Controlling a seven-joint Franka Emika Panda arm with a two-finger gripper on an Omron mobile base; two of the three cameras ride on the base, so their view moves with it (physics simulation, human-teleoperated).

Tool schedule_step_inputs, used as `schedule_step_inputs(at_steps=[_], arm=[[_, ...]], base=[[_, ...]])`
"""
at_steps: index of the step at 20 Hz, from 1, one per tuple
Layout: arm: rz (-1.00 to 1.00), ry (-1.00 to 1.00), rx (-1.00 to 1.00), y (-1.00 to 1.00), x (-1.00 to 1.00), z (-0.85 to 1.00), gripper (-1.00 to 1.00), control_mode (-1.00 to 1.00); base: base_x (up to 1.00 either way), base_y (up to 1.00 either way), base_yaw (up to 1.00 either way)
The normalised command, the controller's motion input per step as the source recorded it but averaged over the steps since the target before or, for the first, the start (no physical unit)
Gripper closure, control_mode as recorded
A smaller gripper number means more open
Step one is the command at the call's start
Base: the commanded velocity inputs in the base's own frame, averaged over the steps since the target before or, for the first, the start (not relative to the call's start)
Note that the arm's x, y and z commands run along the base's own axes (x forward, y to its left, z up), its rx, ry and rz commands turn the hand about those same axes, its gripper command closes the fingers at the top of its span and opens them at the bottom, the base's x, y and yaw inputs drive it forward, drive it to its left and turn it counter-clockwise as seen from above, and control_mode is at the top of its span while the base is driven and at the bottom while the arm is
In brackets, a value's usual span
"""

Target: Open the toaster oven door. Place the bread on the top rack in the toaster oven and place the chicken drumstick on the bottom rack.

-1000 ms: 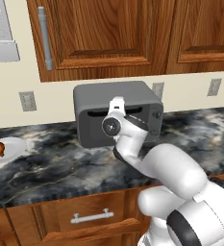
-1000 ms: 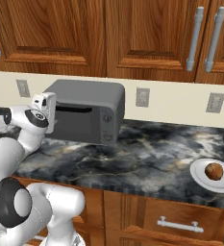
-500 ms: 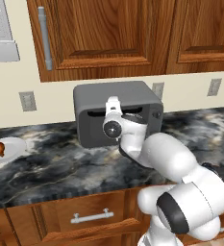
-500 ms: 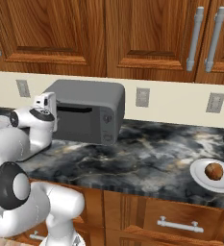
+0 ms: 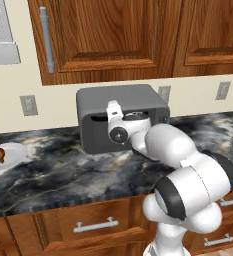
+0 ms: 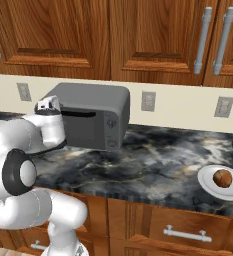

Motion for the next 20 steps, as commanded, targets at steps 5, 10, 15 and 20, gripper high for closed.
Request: schedule_step_inputs(at_steps=[5,10,15,20], arm=[[0.10,-0.04,-0.08,0.04,0.30,-0.21,-1.00,-1.00],[0.10,-0.04,-0.07,0.05,0.30,-0.21,-1.00,-1.00],[0.09,-0.03,-0.07,0.06,0.27,-0.19,1.00,-1.00],[0.07,-0.01,-0.03,0.07,0.23,-0.07,1.00,-1.00]], base=[[0.00,0.00,0.00],[0.00,0.00,0.00],[0.00,0.00,0.00],[0.00,0.00,0.00]])
